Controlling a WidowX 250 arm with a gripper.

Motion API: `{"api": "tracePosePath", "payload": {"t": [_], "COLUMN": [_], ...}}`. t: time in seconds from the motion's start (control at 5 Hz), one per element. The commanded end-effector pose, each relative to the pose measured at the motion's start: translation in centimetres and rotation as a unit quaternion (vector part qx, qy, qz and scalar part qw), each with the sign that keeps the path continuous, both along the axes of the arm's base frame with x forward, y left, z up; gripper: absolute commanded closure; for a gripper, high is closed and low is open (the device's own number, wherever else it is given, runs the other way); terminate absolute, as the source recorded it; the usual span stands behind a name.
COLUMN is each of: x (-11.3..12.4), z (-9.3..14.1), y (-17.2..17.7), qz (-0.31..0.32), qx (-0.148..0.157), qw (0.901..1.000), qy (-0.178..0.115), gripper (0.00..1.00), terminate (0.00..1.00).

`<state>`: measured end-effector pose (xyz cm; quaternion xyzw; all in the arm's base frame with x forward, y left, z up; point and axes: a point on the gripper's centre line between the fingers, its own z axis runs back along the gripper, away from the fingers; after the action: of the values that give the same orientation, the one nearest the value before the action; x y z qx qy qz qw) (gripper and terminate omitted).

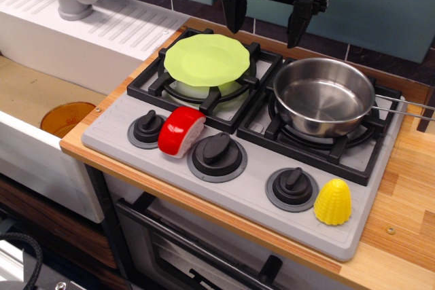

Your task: End effector reaching corn

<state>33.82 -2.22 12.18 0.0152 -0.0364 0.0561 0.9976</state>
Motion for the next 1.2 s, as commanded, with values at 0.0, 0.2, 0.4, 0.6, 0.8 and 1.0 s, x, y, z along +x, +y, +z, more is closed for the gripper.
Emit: {"api": "tracePosePath", "payload": {"t": [0.0, 0.2, 0.4, 0.6, 0.8, 1.0], "x": [0.0, -1.8, -3.7, -5.3, -7.4, -8.8], "z": [0.0, -0.1, -0.1, 0.1, -0.1, -1.4], "y": [0.0, -2.9, -5.4, -7.4, -10.0, -12.3], "qz": [0.000, 0.054, 0.088, 0.106, 0.120, 0.130], "qx": [0.000, 0.008, 0.014, 0.019, 0.025, 0.023], "qw": [1.0000, 0.9985, 0.9960, 0.9941, 0.9923, 0.9906], "qy": [0.000, -0.006, -0.007, -0.011, -0.018, -0.035], "gripper": [0.00, 0.00, 0.00, 0.00, 0.00, 0.00], "terminate": [0.00, 0.00, 0.00, 0.00, 0.00, 0.00]}}
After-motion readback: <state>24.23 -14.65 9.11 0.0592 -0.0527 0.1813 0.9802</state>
